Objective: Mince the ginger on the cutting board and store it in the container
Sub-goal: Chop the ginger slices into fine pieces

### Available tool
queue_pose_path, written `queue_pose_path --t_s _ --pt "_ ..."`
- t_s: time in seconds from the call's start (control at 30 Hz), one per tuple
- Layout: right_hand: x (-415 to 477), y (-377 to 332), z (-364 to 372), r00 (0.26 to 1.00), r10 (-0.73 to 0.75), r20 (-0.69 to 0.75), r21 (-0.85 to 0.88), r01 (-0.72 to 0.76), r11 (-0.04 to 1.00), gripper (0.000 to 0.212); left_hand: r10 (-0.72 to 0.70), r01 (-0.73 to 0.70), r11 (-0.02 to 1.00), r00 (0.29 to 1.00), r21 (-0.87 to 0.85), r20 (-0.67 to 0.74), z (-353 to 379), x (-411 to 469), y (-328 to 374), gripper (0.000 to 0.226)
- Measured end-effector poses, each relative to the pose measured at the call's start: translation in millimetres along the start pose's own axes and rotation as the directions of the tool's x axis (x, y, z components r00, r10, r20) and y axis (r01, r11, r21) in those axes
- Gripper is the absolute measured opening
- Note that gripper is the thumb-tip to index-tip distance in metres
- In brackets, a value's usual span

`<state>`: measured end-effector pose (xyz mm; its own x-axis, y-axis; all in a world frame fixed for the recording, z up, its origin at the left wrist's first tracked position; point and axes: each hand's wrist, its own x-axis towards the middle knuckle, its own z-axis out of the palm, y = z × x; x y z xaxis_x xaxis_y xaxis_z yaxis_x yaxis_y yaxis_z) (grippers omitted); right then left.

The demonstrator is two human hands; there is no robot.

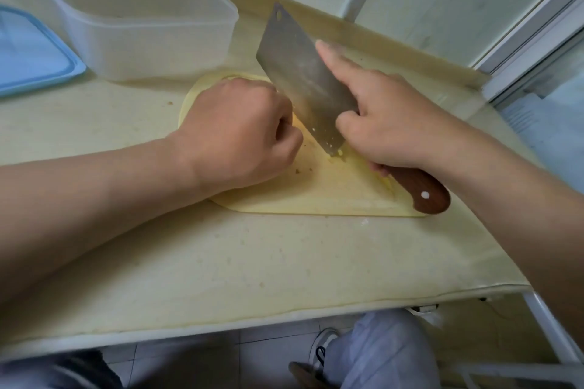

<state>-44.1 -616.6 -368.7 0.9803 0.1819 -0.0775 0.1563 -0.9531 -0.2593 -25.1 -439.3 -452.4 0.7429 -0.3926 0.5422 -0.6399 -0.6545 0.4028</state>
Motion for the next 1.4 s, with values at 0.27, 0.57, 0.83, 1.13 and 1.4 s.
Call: queue_pose_path --t_s 0.27,0.57,0.83,1.13,1.4 --pt "-55 24 18 0.983 0.011 -0.181 0.134 0.014 0.991 0.093 -0.011 0.011 1.000 1.000 0.001 0.000 0 -1 -1 0.035" --pt "-13 13 -3 0.999 0.008 0.039 -0.008 -0.007 1.000 0.093 -0.001 0.001 1.000 1.000 0.006 0.002 2 0 -3 0.034" --pt "-44 22 13 0.991 0.045 -0.126 0.166 -0.024 0.986 0.094 -0.008 0.008 1.000 1.000 -0.012 -0.006 2 0 -3 0.036" --pt "-40 12 0 1.000 -0.022 -0.012 -0.103 0.020 0.994 0.089 0.009 -0.009 1.000 1.000 -0.006 0.002 4 1 -3 0.035" --pt "-4 -4 4 0.995 0.092 -0.033 0.077 -0.089 0.993 0.092 0.021 -0.021 1.000 1.000 0.001 -0.015 2 0 -5 0.032"
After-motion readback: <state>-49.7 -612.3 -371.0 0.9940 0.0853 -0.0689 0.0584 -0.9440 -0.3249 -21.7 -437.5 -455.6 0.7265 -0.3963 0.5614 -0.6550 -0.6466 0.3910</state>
